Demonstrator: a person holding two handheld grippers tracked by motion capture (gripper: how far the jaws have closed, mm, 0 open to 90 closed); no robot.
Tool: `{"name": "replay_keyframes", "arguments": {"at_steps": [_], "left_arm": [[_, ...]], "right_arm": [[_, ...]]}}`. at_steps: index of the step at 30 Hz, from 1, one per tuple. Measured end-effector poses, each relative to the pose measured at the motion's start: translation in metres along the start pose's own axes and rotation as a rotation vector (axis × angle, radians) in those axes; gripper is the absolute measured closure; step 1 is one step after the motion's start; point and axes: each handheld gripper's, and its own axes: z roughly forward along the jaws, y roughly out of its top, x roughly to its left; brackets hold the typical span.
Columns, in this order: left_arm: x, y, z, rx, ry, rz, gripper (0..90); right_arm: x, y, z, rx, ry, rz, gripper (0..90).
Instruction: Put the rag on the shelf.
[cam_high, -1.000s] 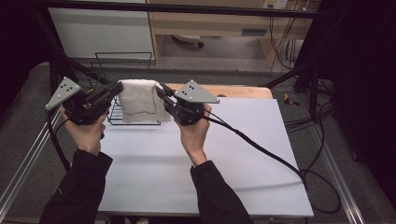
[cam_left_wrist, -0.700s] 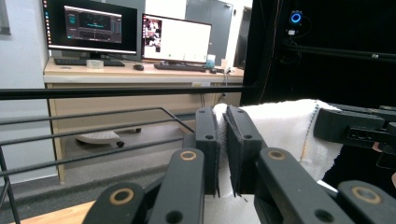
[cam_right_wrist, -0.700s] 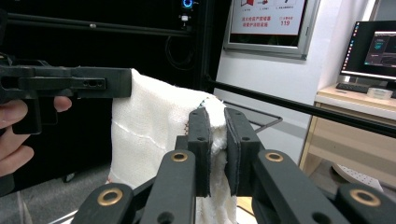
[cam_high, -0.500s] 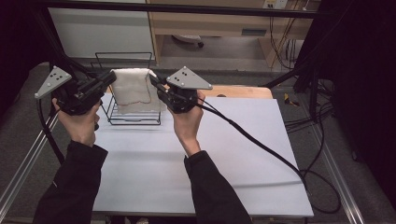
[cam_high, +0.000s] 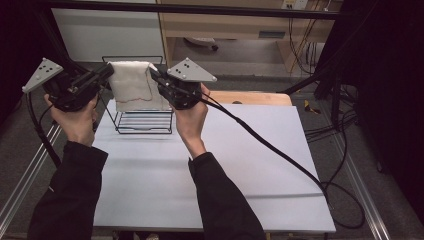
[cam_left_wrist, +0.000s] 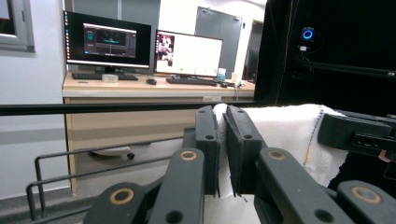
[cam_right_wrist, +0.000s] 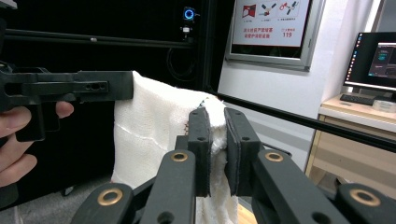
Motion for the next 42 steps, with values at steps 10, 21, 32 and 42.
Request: {"name": "replay_keyframes", "arguments": {"at_steps": [10,21,32,42], "left_arm": [[0.015,0.019,0.0,-0.012,0.018,0.01,83.4],[0.029,0.034,0.006,-0.026,0.028,0.009,83.4],[0.041,0.052,0.015,-0.049,0.04,0.007,83.4],[0.052,0.055,0.028,-0.053,0.047,0.001,83.4]], "right_arm": [[0.002,0.015,0.021,-0.008,0.004,0.001,82.0],[0.001,0.03,0.039,-0.028,0.005,0.001,82.0],[-0.003,0.046,0.057,-0.037,-0.005,-0.02,82.0],[-0.013,0.05,0.074,-0.03,-0.018,-0.024,82.0]]}}
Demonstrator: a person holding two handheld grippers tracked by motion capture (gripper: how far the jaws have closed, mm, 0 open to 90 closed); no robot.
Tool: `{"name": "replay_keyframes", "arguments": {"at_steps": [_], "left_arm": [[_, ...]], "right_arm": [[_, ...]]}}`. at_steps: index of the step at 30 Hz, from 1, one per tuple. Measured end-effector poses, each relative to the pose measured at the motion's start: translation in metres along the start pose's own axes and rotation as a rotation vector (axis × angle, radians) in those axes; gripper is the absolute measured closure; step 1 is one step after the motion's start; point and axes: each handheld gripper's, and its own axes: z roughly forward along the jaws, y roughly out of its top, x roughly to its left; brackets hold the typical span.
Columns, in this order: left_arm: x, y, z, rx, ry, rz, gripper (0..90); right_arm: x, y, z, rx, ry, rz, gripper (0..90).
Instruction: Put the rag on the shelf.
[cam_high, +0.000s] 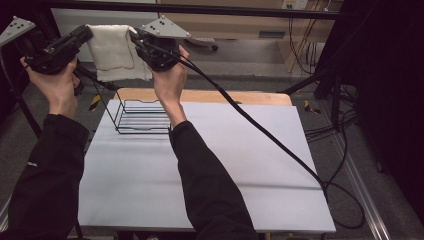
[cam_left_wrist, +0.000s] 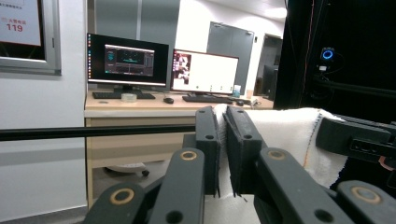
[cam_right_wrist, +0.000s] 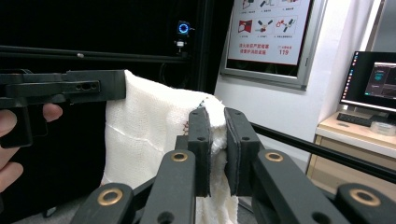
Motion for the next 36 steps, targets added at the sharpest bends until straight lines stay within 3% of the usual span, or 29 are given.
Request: {"name": "replay_keyframes", "arguments": {"at_steps": [9,18,28,36], "left_arm": [[0.01,0.001,0.016,0.012,0.024,0.01,83.4],[0.021,-0.001,0.025,0.033,0.044,0.022,83.4],[0.031,-0.009,0.04,0.075,0.052,0.019,83.4],[0.037,-0.023,0.044,0.098,0.045,-0.009,83.4]], "right_arm": [[-0.011,-0.002,0.018,0.012,-0.009,0.015,82.0],[-0.014,-0.005,0.032,0.023,-0.01,0.023,81.9],[-0.018,-0.014,0.041,0.054,-0.02,0.021,81.9],[-0.018,-0.024,0.044,0.089,-0.019,0.011,81.8]]}}
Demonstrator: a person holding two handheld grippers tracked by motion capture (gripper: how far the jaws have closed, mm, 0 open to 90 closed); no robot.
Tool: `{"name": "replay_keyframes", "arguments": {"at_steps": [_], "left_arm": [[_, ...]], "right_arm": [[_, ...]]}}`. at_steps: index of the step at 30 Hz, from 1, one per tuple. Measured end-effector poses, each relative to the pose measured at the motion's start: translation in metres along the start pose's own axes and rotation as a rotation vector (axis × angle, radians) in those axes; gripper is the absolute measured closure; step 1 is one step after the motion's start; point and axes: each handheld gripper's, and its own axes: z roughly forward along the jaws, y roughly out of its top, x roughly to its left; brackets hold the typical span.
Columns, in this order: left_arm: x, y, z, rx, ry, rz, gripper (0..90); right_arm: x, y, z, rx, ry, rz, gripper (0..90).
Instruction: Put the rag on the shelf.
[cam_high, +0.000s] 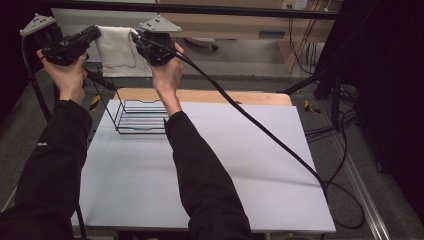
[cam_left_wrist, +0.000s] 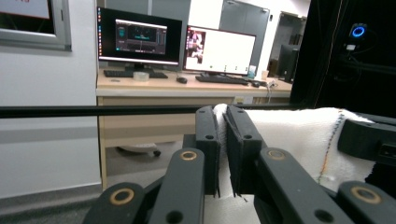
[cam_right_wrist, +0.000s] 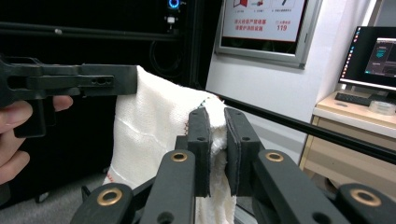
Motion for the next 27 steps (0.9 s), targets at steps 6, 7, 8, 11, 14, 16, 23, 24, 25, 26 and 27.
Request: {"name": "replay_keyframes", "arguments": {"at_steps": [6,7,8,11,14,16,23,24,25,26,27], "left_arm": [[0.002,-0.012,-0.004,0.008,-0.008,-0.012,83.4],[0.002,-0.015,-0.005,0.014,-0.009,-0.012,83.4],[0.002,-0.016,-0.005,0.018,-0.008,-0.008,83.4],[0.001,-0.02,-0.008,0.016,-0.018,-0.007,83.4],[0.001,-0.026,-0.011,0.021,-0.025,-0.012,83.3],[0.0,-0.031,-0.013,0.027,-0.028,-0.011,83.4],[-0.002,-0.042,-0.018,0.039,-0.039,-0.011,83.3],[-0.002,-0.043,-0.019,0.04,-0.04,-0.011,83.3],[-0.002,-0.044,-0.021,0.039,-0.043,-0.011,83.3],[-0.001,-0.045,-0.022,0.042,-0.047,-0.013,83.3],[-0.001,-0.046,-0.023,0.043,-0.048,-0.013,83.2]], "right_arm": [[0.005,-0.006,-0.001,0.021,-0.001,-0.022,81.8],[0.005,-0.007,-0.001,0.024,0.0,-0.019,81.8],[0.005,-0.01,-0.001,0.031,0.001,-0.014,81.7],[0.005,-0.015,-0.003,0.038,0.003,-0.008,81.8],[0.007,-0.018,-0.005,0.039,0.009,-0.015,81.7],[0.007,-0.02,-0.007,0.046,0.012,-0.008,81.7],[0.008,-0.033,-0.012,0.065,0.027,0.004,81.6],[0.009,-0.033,-0.013,0.064,0.029,0.002,81.5],[0.01,-0.034,-0.014,0.065,0.031,-0.001,81.5],[0.01,-0.034,-0.015,0.067,0.034,-0.002,81.5],[0.011,-0.035,-0.016,0.065,0.037,-0.006,81.4]]}}
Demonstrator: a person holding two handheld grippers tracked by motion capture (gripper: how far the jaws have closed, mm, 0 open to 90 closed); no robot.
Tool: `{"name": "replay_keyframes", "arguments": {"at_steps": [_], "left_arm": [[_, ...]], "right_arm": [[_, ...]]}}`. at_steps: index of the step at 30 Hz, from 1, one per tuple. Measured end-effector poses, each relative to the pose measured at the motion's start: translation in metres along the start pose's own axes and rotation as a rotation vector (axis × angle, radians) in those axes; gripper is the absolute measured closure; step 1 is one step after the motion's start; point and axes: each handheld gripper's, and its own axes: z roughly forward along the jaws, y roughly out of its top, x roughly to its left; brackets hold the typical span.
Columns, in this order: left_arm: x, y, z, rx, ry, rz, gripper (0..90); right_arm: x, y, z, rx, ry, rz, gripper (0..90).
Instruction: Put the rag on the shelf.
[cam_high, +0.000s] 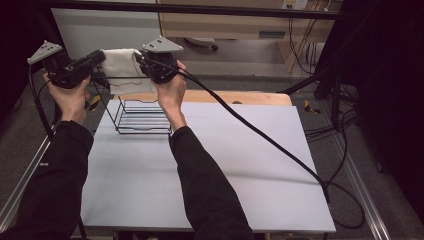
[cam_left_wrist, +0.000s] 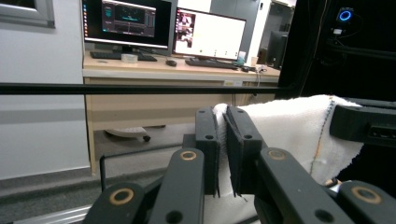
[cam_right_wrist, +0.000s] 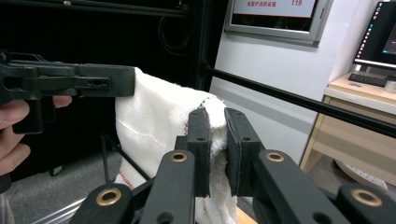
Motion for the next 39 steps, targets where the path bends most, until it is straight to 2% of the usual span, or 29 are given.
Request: {"name": "replay_keyframes", "arguments": {"at_steps": [12,22,28,36,39], "left_arm": [[-0.002,-0.007,-0.013,0.012,-0.019,0.004,83.0],[-0.006,-0.013,-0.02,0.026,-0.03,0.017,82.7],[-0.008,-0.018,-0.027,0.047,-0.043,0.014,82.0],[-0.011,-0.024,-0.036,0.082,-0.051,0.013,80.8],[-0.011,-0.024,-0.037,0.099,-0.054,0.008,79.5]], "right_arm": [[0.008,-0.003,-0.007,0.02,0.024,-0.017,81.0],[0.01,-0.012,-0.013,0.042,0.046,-0.009,80.5],[0.015,-0.014,-0.018,0.063,0.058,-0.052,79.9],[0.023,-0.017,-0.022,0.098,0.064,-0.084,79.3],[0.023,-0.02,-0.023,0.103,0.071,-0.073,79.7]]}}
